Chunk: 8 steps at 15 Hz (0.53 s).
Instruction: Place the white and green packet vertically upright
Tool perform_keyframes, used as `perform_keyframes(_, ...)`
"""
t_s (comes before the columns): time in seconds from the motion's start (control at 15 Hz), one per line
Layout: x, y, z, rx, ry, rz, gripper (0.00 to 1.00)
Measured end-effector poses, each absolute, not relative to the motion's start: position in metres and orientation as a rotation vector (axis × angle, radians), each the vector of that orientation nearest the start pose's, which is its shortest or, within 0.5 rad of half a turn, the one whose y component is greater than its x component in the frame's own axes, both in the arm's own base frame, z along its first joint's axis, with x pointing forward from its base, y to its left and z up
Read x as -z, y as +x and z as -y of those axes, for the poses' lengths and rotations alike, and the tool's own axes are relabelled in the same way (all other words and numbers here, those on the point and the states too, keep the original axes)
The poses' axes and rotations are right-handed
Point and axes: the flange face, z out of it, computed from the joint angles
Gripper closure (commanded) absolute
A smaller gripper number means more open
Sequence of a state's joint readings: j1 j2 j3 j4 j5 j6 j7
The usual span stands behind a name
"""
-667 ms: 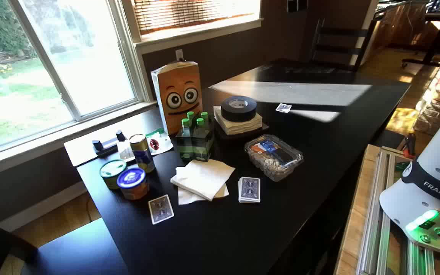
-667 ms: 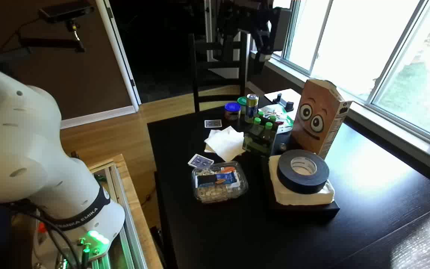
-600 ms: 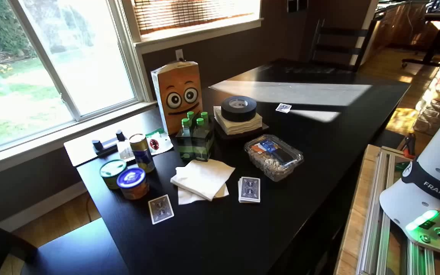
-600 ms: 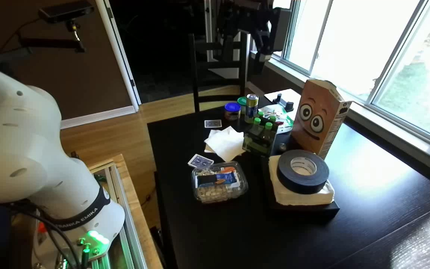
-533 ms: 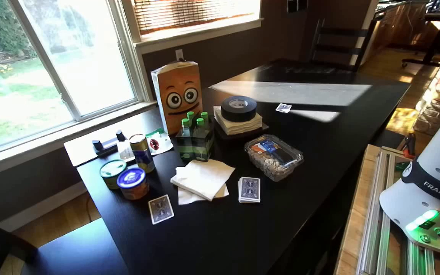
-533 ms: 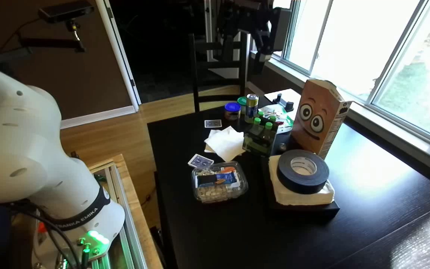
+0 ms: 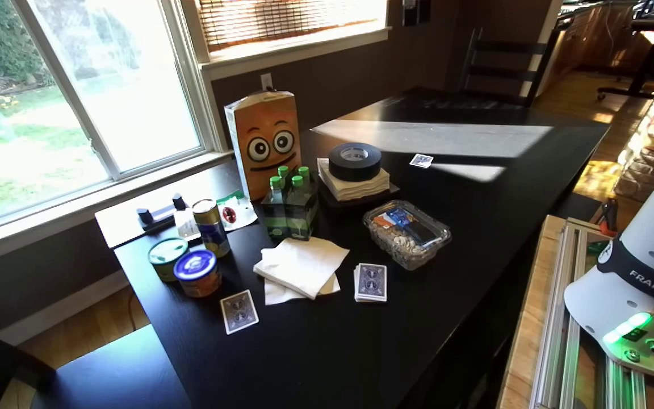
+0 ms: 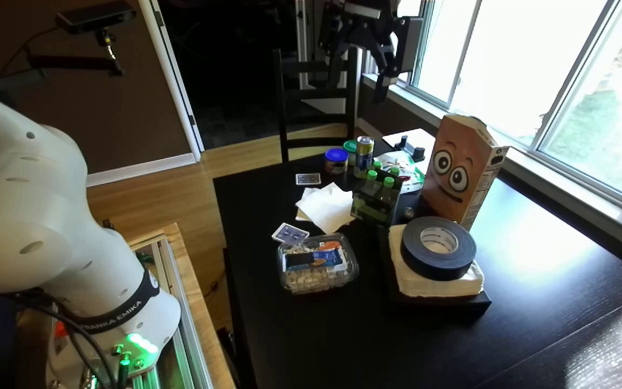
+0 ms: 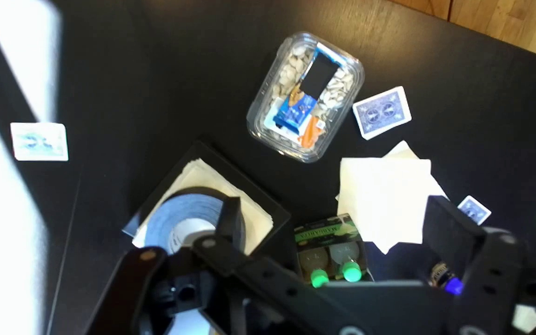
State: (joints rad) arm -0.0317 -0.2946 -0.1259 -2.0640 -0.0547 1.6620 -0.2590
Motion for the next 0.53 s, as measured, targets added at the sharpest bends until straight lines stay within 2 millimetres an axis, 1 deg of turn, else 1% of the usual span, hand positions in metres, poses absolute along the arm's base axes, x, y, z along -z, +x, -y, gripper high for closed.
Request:
perform_keyframes(0.13,-0.533,0.474,0.053,-0.111,-3.094,0.304,0.00)
perform_keyframes(0.33,-0.509,0.519,0.007,-0.024,-3.044,0.454,0.00)
perform_keyframes(0.4,-0.500,0.537,-0.005,0.016,-3.027,0.480,0.00)
perform_keyframes(0.53,-0.484,0.574,-0.016,0.104,-2.967,0.443,0.00)
